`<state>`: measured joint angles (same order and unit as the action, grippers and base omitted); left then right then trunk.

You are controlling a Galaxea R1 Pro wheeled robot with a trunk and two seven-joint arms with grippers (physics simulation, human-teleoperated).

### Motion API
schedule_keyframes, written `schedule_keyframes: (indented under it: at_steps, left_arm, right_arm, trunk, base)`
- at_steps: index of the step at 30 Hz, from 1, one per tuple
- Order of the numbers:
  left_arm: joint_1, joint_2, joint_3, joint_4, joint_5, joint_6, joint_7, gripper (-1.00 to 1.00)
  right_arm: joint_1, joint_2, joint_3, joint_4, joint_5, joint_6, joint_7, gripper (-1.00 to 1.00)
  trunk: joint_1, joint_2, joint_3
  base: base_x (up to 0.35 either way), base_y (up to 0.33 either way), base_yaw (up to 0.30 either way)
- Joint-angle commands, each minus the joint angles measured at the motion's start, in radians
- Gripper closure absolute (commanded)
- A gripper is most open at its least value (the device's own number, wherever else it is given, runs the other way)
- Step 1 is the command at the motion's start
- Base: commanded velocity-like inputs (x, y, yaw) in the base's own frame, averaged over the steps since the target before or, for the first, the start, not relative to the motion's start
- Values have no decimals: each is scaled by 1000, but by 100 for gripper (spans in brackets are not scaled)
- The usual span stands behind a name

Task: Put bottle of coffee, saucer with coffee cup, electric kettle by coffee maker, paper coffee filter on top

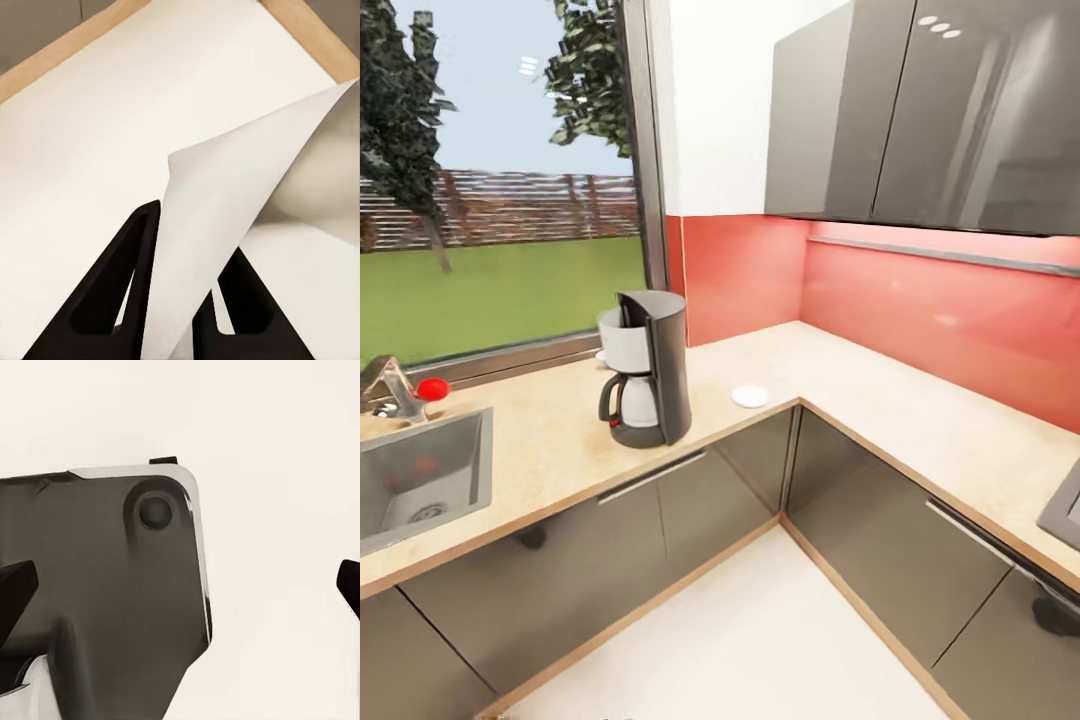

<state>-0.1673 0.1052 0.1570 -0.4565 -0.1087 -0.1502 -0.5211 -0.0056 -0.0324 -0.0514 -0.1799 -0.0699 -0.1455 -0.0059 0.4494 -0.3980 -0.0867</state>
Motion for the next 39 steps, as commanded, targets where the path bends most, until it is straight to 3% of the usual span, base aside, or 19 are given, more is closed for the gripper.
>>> schedule_keyframes:
  at_steps: [1, 20, 39]
  left_arm:
    - [-1, -1, 7, 1, -14, -8, -4, 100]
    - [-1, 1, 7, 1, -14, -8, -4, 100]
    - [-1, 1, 9, 1, -12, -8, -4, 100]
  right_arm:
    - [-1, 0, -2, 0, -7, -4, 1, -100]
    - [-1, 0, -1, 0, -7, -4, 1, -100]
    - [-1, -6, -3, -3, -5, -4, 2, -100]
  trunk:
    - [1, -2, -2]
    - [1, -2, 4]
    - [1, -2, 5]
  base:
    - [-7, -2, 278]
    - [-119, -80, 275]
    - [-1, 0, 21]
